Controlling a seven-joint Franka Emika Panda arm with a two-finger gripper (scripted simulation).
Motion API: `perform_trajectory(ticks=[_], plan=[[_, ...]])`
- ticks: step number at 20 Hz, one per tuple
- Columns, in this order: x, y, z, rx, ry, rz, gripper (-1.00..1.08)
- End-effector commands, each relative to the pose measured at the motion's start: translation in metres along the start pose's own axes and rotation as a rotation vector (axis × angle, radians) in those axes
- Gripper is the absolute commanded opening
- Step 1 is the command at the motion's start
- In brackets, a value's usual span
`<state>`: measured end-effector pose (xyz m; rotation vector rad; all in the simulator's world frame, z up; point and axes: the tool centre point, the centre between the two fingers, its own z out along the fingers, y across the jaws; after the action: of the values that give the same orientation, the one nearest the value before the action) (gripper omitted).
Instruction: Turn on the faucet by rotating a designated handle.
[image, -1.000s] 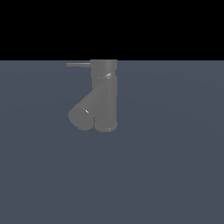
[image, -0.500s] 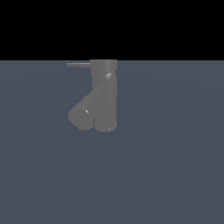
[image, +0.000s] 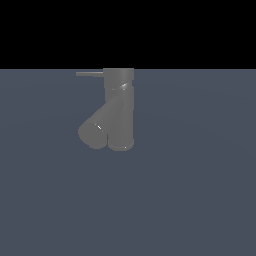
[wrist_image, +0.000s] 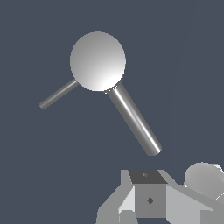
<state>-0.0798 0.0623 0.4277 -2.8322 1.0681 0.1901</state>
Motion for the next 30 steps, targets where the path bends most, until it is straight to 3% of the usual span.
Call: perform_trajectory(ticks=[1,15,30], plan=[[0.009,-0.012,0.007,0.003,-0.003,0.069,-1.0],[0.054,-0.076,0.058,-0.001,0.015,0.445,-1.0],[0.092,-0.139,0.121,0.004,0.104,0.823,-1.0]])
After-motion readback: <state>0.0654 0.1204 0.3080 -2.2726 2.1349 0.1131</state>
